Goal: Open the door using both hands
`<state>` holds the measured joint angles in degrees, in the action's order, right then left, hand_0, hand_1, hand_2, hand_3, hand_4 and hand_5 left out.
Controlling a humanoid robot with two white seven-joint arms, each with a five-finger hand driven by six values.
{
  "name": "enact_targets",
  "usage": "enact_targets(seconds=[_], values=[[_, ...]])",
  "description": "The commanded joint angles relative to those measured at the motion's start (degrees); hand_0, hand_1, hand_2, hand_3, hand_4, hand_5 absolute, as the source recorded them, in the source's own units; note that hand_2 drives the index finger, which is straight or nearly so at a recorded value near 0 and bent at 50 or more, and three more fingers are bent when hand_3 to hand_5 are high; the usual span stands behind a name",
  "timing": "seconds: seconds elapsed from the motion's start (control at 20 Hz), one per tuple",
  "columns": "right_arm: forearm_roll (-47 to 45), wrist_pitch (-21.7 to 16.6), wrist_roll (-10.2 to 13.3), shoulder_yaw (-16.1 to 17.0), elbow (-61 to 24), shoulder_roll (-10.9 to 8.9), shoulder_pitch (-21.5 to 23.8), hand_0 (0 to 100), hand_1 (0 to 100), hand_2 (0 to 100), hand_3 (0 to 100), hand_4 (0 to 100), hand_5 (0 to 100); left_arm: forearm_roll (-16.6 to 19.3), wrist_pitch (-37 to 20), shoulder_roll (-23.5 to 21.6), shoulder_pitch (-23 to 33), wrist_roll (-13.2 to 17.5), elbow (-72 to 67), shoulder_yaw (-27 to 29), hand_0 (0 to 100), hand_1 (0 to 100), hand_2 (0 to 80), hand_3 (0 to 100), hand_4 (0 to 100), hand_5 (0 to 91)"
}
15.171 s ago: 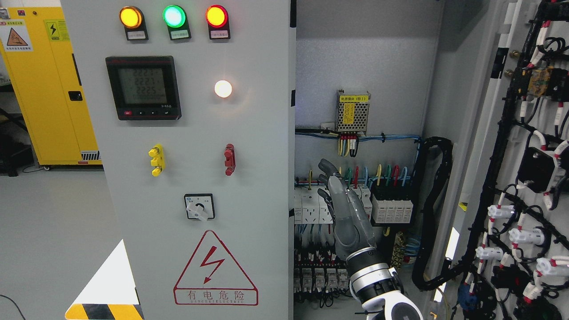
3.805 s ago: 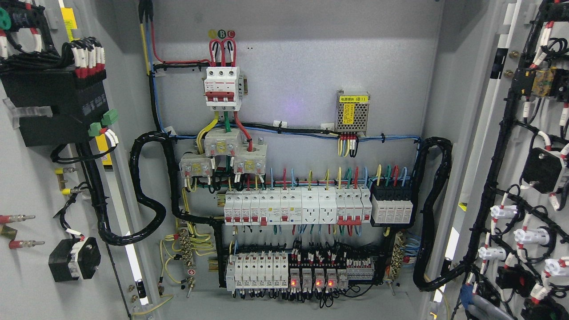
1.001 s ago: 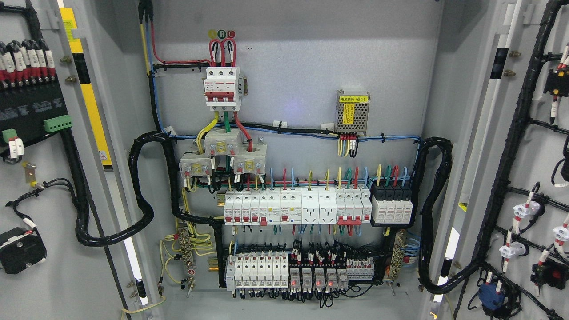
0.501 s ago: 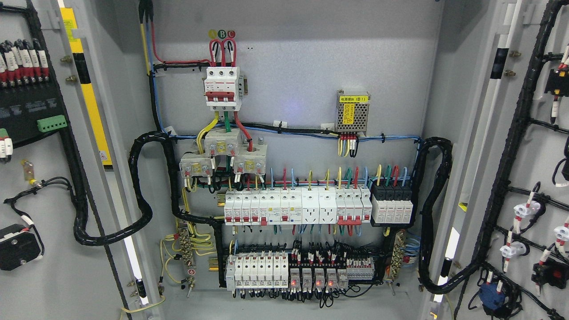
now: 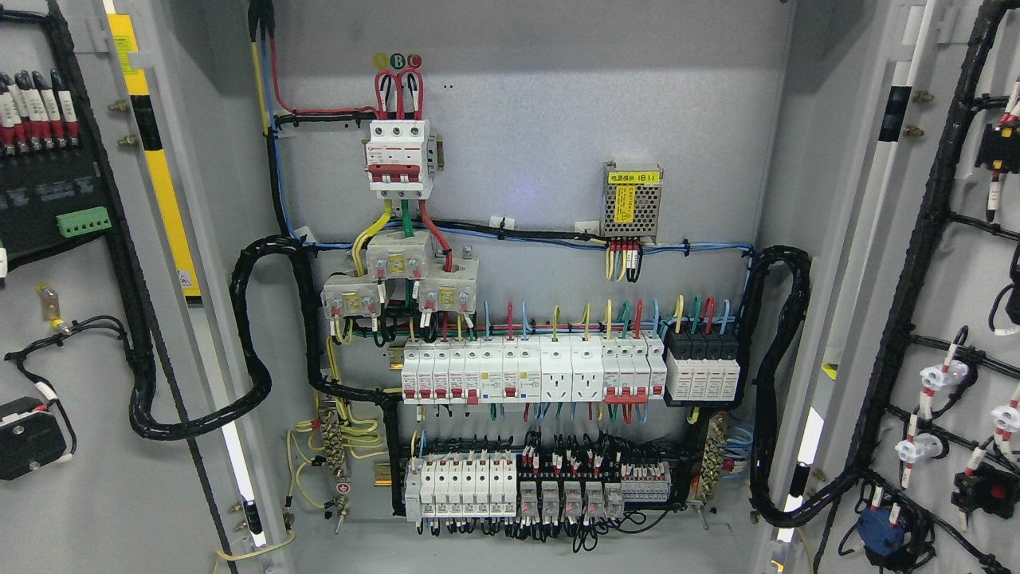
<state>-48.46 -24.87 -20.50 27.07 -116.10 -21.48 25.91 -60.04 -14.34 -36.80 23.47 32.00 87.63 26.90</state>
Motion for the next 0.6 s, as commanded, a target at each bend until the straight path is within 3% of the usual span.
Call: enact_targets(seconds=[0.0, 0.3, 0.55], values=[[0.0, -0.2, -0.1, -1.8, -2.6, -0.31, 1.9, 21, 8, 0, 0, 0, 0, -0.4, -0.1, -0.9, -0.2, 0.0, -1.8, 0.4, 0, 0, 0.0, 0, 0, 0.0], [0.0, -0.3, -0.1, -5.1, -3.2, -0.67, 1.9, 21, 8, 0, 0, 0, 0, -0.4, 0.0, -0.4, 0.0, -0.3, 6.9, 0.1, 0, 0, 0.0, 0, 0, 0.0], [0.1, -0.3, -0.1, -8.4, -3.6, -2.68, 1.5, 21, 8, 0, 0, 0, 0, -0.3, 1.3, 0.8, 0.6, -0.4, 14.0, -0.5, 0, 0, 0.0, 0, 0, 0.0]])
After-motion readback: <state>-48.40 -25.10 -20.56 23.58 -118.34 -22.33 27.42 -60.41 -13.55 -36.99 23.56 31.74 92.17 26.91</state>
